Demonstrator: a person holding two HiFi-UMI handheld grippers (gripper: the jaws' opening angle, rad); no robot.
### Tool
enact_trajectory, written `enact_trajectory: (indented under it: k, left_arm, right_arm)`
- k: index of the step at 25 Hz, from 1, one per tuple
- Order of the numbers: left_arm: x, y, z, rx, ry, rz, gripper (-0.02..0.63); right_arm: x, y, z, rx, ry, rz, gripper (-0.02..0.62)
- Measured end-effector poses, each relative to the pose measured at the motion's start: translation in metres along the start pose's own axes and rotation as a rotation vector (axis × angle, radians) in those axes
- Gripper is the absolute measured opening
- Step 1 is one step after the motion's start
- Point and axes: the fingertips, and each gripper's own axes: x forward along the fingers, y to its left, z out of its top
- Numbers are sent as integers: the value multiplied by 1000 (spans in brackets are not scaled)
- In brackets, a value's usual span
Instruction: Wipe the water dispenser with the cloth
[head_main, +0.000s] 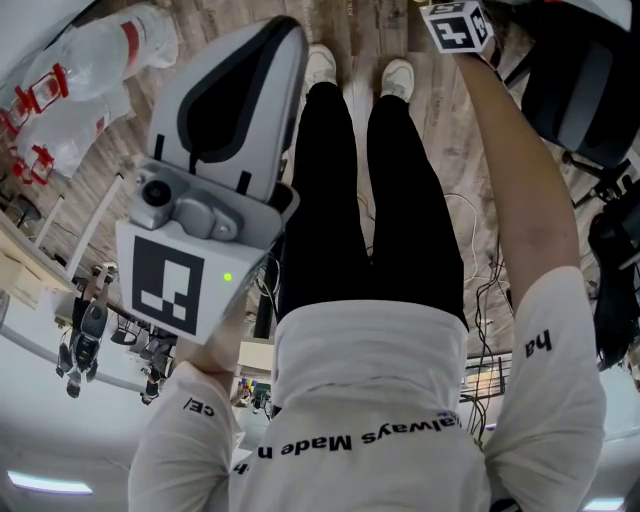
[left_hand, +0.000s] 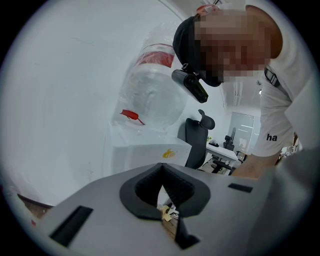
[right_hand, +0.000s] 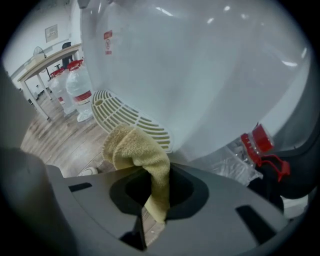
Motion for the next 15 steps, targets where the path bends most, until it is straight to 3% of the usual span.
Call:
enact_trajectory:
  k: [6,10,15]
  left_arm:
    - [0,-5,-2,6,9,-5,18]
    - [-1,-11,7,20,2,-4,18]
    - [-5,-16,23,37,-22,-6,18]
  right_arm:
    - [3,-21,-10,66,3,-20,58]
    - [-25,-37,-12,119,16,-66,60]
    - [-44,-35,-13,182,-65,-20,60]
